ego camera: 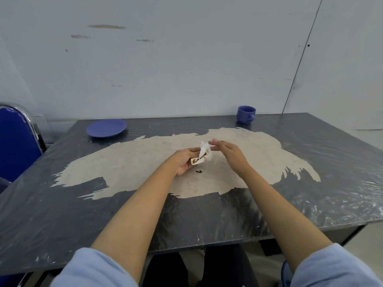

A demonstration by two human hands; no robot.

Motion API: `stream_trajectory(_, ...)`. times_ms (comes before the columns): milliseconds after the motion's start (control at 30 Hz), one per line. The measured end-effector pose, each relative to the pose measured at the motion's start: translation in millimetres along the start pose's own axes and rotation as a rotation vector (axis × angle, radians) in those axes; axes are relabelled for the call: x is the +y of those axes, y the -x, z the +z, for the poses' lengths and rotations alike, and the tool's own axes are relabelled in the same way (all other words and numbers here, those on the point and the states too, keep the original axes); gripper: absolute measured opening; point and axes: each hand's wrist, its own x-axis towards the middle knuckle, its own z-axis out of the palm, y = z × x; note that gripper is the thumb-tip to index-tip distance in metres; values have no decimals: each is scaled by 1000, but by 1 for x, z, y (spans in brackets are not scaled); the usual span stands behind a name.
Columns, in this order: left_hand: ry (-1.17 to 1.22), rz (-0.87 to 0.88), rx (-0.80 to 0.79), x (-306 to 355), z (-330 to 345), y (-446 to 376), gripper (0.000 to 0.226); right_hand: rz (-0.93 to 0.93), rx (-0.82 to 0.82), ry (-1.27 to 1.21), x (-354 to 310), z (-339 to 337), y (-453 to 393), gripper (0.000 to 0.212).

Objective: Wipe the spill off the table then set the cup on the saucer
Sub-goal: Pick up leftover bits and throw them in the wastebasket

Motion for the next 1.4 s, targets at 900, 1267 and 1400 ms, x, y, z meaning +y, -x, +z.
stream_trajectory(900, 254, -7, 122, 27, -12, 5, 43, 64, 28, 60, -22, 21, -25, 24)
stream_trajectory(1267, 14, 200, 394, -5, -45, -5, 29, 26, 39, 443, -12, 40, -37, 16)
stream_trajectory(1400, -24, 262, 419, -14, -50, -10, 32, -42, -24, 502, -13, 39, -37, 14)
